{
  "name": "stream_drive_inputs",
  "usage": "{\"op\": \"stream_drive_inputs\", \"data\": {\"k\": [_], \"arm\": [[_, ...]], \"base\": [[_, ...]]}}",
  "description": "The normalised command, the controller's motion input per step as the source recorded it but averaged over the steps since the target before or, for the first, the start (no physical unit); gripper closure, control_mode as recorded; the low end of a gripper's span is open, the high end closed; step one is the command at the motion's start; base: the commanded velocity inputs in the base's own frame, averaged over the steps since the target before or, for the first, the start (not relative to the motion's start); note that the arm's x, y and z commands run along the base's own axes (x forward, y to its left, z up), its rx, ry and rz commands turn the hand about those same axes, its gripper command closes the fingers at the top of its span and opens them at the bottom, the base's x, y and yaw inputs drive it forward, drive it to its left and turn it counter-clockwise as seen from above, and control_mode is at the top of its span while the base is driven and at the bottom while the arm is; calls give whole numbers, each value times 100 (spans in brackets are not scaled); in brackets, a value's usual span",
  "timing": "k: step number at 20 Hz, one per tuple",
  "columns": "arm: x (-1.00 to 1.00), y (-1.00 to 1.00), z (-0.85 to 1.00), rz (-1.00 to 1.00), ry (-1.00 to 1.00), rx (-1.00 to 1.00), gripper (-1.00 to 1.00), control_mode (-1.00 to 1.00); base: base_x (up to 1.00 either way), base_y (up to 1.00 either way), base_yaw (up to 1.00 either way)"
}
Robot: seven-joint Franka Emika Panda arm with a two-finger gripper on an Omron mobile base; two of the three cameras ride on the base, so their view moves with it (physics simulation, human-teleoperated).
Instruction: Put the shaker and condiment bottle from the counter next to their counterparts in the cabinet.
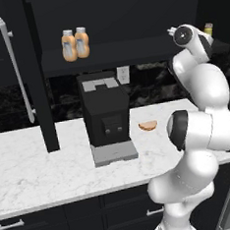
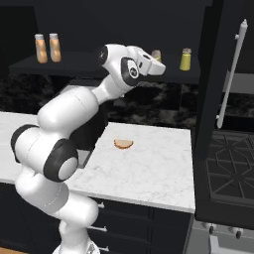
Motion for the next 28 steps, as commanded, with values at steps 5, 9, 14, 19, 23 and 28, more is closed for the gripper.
{"op": "stream_drive_inputs", "data": {"k": [5,9,14,19,23,28], "arm": [[37,-30,-21,0,0,0,100,-100],[39,-33,-31,0,0,0,100,-100],[39,-23,-20,0,2,0,100,-100],[30,-23,-21,-1,0,0,100,-100],[23,-20,-21,-3,0,0,100,-100],[33,-21,-23,-3,0,0,100,-100]], "base": [[0,0,0],[0,0,0],[0,0,0],[0,0,0],[0,0,0],[0,0,0]]}}
